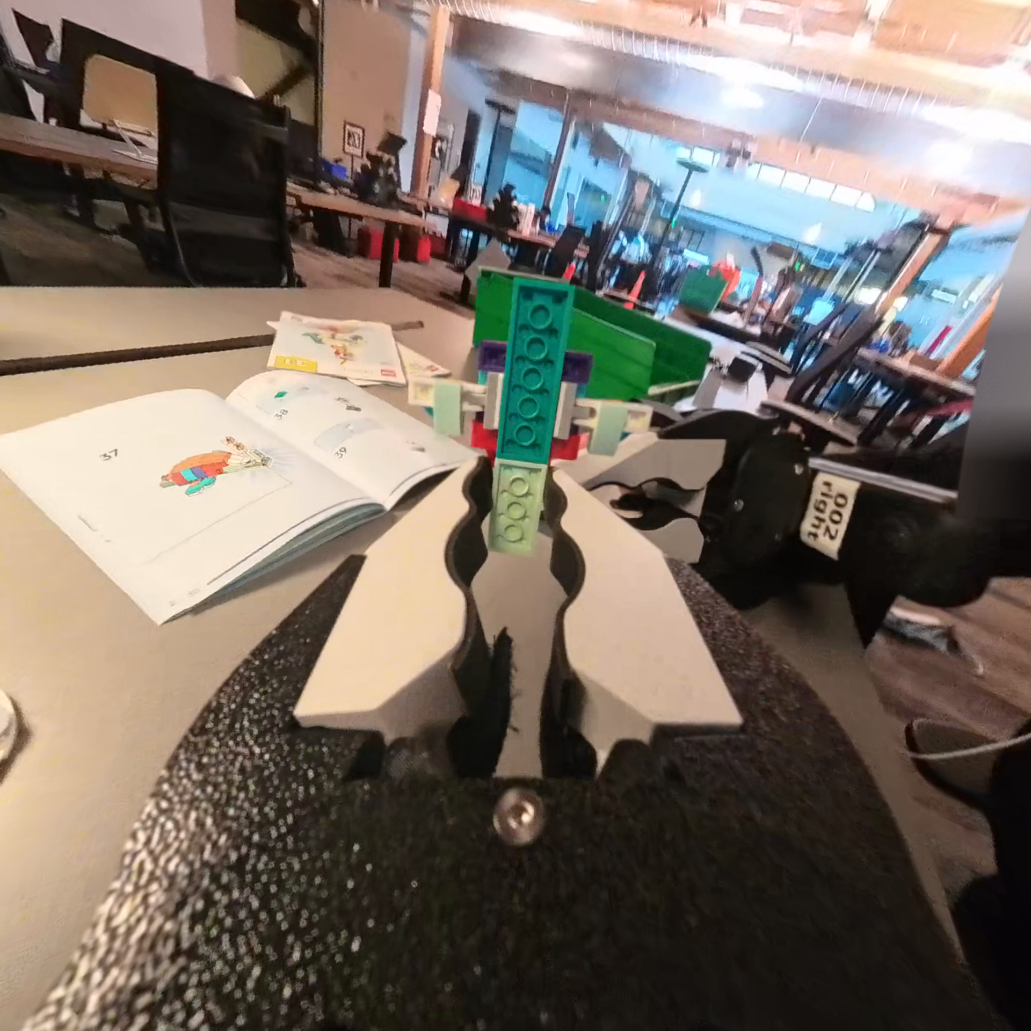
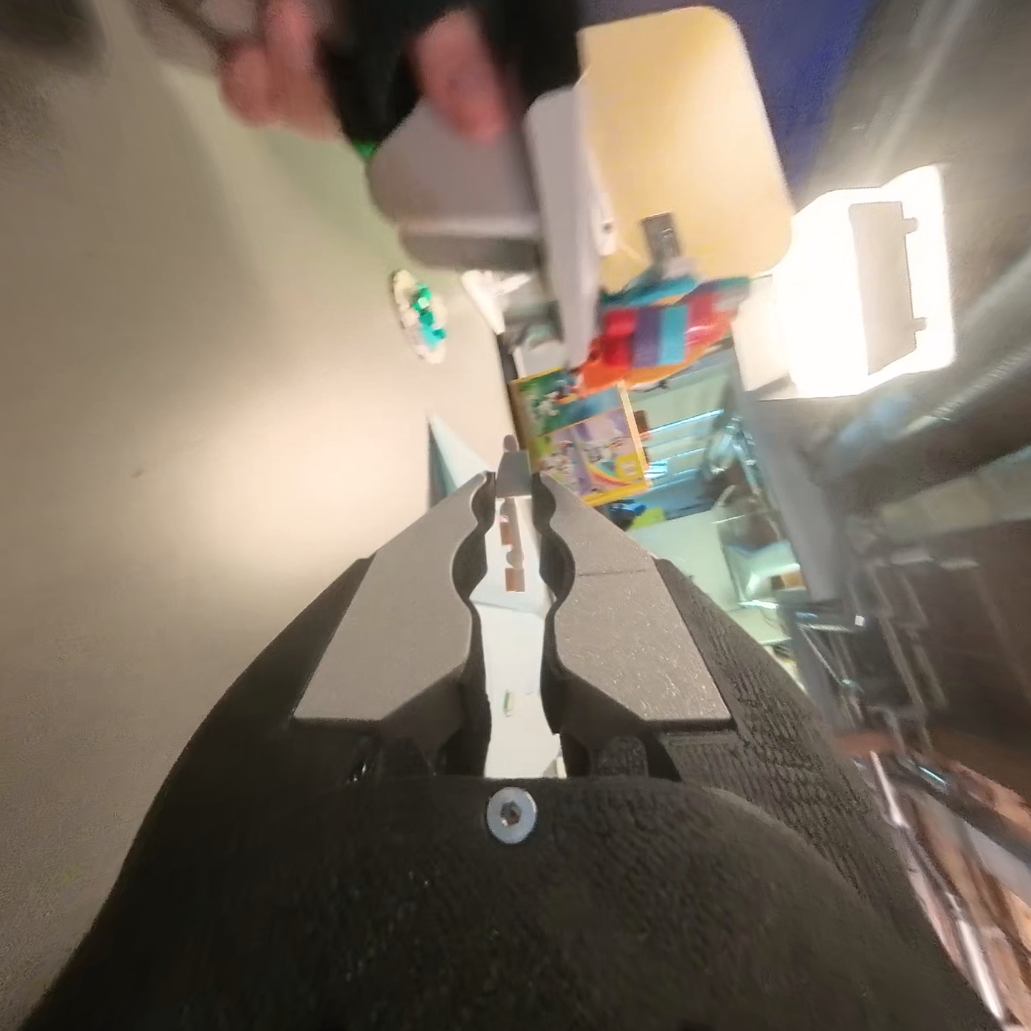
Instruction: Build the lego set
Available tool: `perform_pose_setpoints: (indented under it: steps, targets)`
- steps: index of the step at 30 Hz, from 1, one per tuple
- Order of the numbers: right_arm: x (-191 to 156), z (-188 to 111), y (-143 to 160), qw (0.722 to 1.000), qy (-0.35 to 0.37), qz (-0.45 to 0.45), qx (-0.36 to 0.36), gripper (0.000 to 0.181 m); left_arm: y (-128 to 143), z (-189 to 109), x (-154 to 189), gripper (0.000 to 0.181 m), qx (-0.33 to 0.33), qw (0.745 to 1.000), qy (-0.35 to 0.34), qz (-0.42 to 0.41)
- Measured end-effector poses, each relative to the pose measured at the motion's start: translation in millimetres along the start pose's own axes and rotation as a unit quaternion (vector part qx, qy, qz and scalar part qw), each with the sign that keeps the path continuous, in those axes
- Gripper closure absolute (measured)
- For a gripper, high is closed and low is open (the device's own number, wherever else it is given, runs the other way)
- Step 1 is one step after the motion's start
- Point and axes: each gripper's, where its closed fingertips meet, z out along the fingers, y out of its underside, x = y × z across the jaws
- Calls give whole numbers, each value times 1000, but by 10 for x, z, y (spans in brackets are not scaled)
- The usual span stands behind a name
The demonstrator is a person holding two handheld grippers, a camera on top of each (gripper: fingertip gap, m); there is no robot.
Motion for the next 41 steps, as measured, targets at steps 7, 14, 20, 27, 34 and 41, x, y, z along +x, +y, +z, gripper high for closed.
perform_pose_setpoints:
  steps: [7, 14, 20, 27, 34, 41]
  targets:
    - [68, 34, -146, 1000, 18, 3, 14, 170, -91, 124, 5, 165, 54, 994, 48, -84]
    - [37, 56, -7, 999, -5, 43, -1, 170, 30, 255, -58, 165, 15, 994, 43, -102]
    - [-12, 64, 14, 997, -24, 72, -2, 170, 109, 279, -92, 165, -2, 995, 35, -99]
    - [-37, 30, -157, 997, -25, 65, 31, 177, 183, 388, -114, 165, -19, 994, 29, -107]
    - [-65, 34, 64, 992, -54, 115, 15, 177, 129, 339, -153, 165, -1, 994, 25, -110]
    - [-12, -297, -424, 955, -96, 168, 223, 177, -64, 260, 90, 165, 49, 965, 140, -215]
